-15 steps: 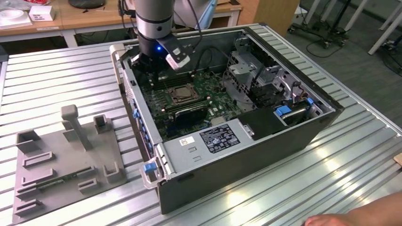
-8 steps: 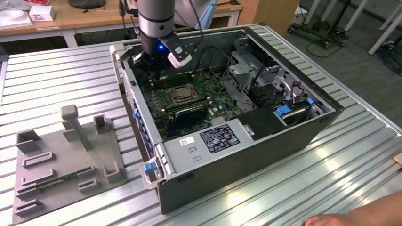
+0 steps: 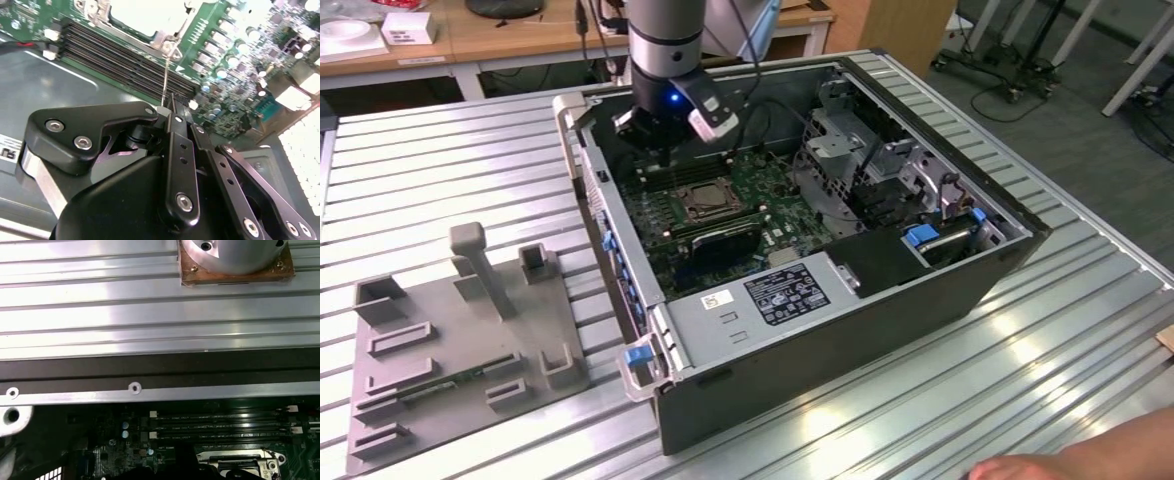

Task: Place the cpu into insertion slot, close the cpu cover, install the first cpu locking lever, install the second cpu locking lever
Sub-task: 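Install the first cpu locking lever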

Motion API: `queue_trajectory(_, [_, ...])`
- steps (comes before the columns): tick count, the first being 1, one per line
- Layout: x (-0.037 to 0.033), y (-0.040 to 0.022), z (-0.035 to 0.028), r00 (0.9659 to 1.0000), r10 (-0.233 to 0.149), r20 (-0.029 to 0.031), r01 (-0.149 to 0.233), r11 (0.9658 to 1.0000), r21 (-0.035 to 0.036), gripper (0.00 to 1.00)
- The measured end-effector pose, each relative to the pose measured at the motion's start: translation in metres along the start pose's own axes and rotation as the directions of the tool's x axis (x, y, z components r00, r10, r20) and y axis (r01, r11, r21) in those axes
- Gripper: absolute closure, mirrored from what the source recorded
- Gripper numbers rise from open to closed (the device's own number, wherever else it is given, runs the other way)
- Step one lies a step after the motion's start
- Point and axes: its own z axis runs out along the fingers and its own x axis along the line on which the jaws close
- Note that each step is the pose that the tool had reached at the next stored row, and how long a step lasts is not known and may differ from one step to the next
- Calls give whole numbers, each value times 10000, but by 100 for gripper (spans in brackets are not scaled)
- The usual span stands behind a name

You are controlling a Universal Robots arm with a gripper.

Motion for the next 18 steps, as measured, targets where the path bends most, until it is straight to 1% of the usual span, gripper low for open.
queue_trajectory(4, [-103, 12, 5, 10000, 29, 7, -29, 10000, 1, 90])
queue_trajectory(6, [-137, 17, 7, 10000, 37, 9, -37, 10000, 1, 90])
queue_trajectory(15, [-149, 19, 11, 10000, 37, 9, -37, 10000, 1, 90])
queue_trajectory(17, [-148, 13, 36, 10000, 37, 9, -37, 10000, 1, 90])
queue_trajectory(18, [-148, 13, 36, 10000, 37, 9, -37, 10000, 1, 90])
